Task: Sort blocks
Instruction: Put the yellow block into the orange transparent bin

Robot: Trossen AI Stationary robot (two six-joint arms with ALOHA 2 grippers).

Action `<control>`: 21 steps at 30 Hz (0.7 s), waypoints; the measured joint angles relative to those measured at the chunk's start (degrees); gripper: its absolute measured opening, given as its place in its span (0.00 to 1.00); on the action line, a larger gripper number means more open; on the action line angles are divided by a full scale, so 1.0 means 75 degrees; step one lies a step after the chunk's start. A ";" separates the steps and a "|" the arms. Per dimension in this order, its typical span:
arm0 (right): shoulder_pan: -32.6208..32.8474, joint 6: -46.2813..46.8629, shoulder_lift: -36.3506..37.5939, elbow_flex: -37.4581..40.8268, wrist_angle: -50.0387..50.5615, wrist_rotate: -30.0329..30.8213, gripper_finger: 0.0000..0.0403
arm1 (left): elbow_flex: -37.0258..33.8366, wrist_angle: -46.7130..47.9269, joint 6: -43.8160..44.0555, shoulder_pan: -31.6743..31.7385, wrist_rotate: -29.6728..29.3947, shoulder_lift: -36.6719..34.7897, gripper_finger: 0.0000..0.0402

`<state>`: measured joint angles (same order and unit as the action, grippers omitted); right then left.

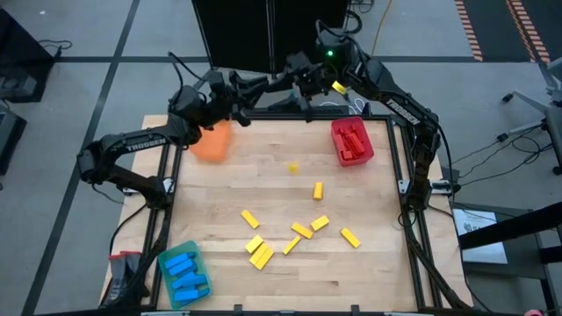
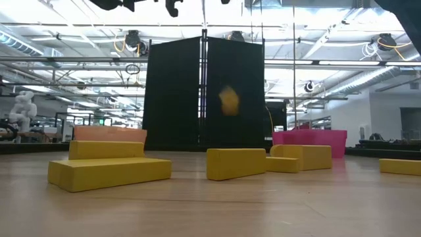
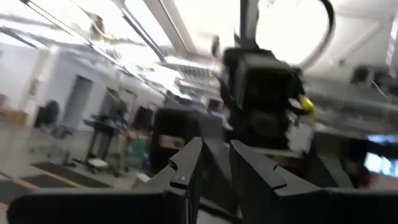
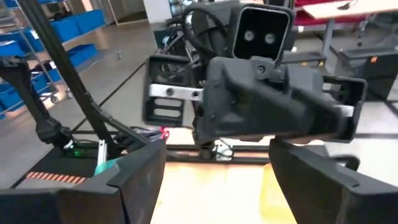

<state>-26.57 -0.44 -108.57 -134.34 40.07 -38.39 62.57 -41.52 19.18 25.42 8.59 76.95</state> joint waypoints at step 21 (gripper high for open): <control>-0.0241 -0.2382 0.0843 -0.0017 0.6570 0.4366 0.70 | -0.0029 0.7878 -0.0874 -0.0069 0.0866 0.0074 0.37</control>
<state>-28.38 -18.31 -102.24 -134.47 89.34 -5.64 62.35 17.56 12.62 24.89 15.09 77.51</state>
